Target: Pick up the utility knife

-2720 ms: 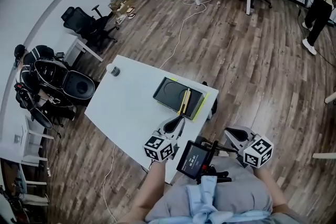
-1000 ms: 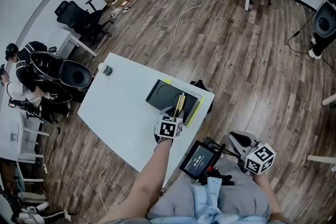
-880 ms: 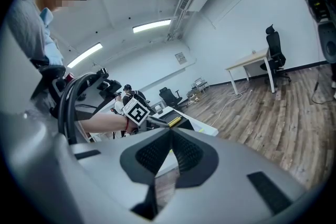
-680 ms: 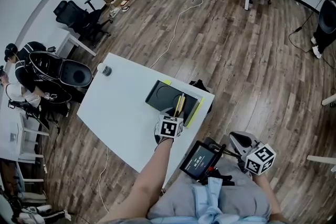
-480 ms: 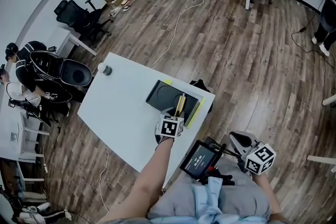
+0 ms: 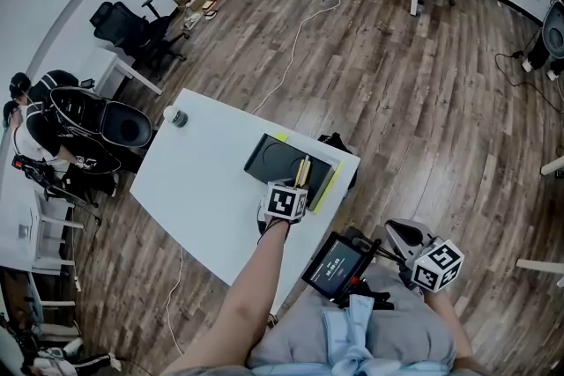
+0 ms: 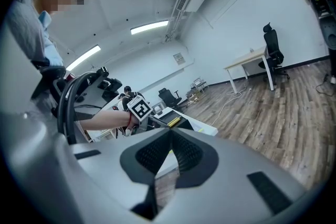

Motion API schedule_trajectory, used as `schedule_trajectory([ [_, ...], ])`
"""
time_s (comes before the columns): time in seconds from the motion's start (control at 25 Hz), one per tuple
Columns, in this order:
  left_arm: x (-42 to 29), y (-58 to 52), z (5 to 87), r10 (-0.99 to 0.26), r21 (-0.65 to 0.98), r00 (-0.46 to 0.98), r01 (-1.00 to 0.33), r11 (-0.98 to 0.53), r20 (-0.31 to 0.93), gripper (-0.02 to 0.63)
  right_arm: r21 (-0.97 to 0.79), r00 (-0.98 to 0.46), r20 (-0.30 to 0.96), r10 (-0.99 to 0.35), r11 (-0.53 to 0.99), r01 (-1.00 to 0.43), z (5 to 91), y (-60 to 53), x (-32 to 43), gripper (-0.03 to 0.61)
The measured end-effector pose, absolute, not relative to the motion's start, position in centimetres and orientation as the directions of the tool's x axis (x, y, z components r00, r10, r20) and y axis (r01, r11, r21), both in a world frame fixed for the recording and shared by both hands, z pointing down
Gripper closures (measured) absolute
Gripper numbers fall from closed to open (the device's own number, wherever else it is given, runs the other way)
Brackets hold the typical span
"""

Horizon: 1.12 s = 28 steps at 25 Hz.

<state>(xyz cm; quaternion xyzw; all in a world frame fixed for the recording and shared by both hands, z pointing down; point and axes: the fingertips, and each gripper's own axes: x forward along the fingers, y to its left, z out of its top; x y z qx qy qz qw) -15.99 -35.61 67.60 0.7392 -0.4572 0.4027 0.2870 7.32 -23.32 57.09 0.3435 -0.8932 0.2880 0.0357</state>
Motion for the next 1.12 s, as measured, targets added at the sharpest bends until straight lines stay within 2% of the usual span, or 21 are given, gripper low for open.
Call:
schedule_trajectory([
  [0.36,-16.1,-35.7,67.5,-0.345,0.096,0.280,-0.880,-0.466,0.896,0.462,-0.495,-0.756,0.269,-0.597,0.588,-0.640,57.2,-23.2,7.5,0.548],
  [1.12,-15.7,-37.5,67.9,-0.429,-0.026,0.261,-0.831,-0.556,0.865,0.446,-0.502,-0.749,0.282,-0.599,0.573,-0.648,57.8,-23.2,7.5,0.548],
])
